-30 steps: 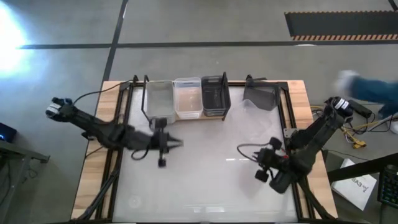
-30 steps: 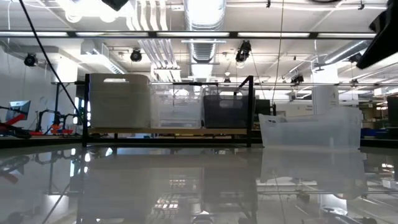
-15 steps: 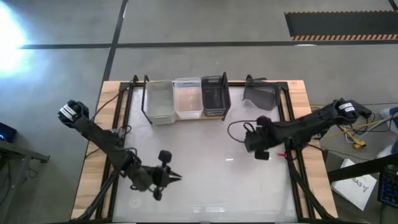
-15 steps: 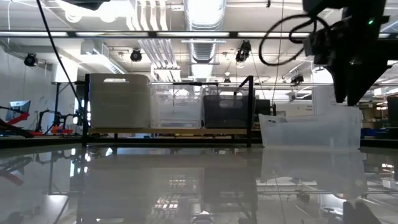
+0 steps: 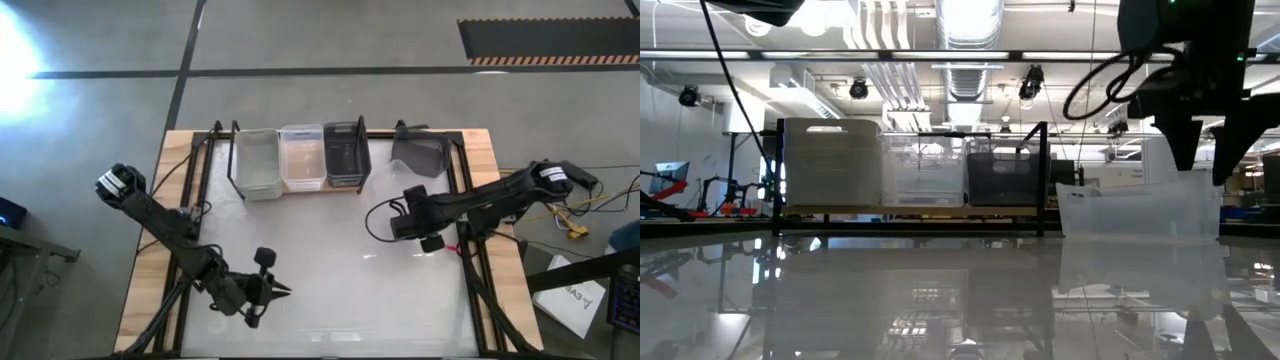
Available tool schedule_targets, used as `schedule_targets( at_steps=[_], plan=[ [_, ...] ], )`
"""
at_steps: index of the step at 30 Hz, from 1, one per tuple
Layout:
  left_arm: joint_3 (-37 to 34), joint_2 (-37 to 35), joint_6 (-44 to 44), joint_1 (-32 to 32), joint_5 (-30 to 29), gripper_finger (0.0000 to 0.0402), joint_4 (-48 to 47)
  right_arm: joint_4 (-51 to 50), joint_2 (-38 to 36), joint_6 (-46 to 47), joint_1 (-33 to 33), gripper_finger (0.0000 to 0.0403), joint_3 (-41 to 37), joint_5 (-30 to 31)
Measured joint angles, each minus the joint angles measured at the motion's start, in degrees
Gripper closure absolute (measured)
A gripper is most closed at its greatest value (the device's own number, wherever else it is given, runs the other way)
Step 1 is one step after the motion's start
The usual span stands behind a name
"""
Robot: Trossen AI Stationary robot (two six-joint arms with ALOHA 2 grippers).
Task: Stack baskets on shelf by color
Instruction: Stack the transparent bin on top of the transparent bin on the shelf
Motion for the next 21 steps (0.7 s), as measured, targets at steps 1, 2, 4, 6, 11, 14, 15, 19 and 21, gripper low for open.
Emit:
schedule_targets(
  at_steps=[1,2,4,6,11,14,15,19,21],
  plan=[
    [0.0,0.0,0.0,-0.03,0.0,0.038,-0.02,0.01,0.73,-0.01,-0.1,0.0219,-0.14,-0.04],
    [0.0,0.0,0.0,-0.03,0.0,0.038,0.0,0.04,1.56,0.01,-0.12,0.0225,-0.15,-0.03],
    [0.0,0.0,-0.02,-0.05,0.02,0.038,0.07,0.16,3.46,0.01,-0.11,0.0245,-0.15,-0.36],
    [0.0,0.0,-0.02,-0.15,0.04,0.038,0.14,0.37,5.55,-0.16,-0.06,0.0273,-0.15,-2.24],
    [0.01,0.0,-0.04,-0.66,0.04,0.038,0.22,1.98,11.36,3.95,1.69,0.0364,1.77,-8.24],
    [0.4,0.0,0.02,-1.03,0.06,0.038,0.26,3.48,14.84,9.13,4.85,0.0387,5.75,-12.18],
    [0.67,0.0,0.02,-1.11,0.07,0.038,0.31,4.41,16.21,9.75,6.48,0.0388,7.58,-13.24],
    [1.94,0.0,0.05,-1.25,0.06,0.038,0.3,8.19,22.57,7.28,14.02,0.0392,16.82,-15.54],
    [2.6,0.0,0.35,-1.27,0.02,0.038,0.31,10.35,26.37,3.01,17.54,0.0392,22.03,-15.26]
  ],
)
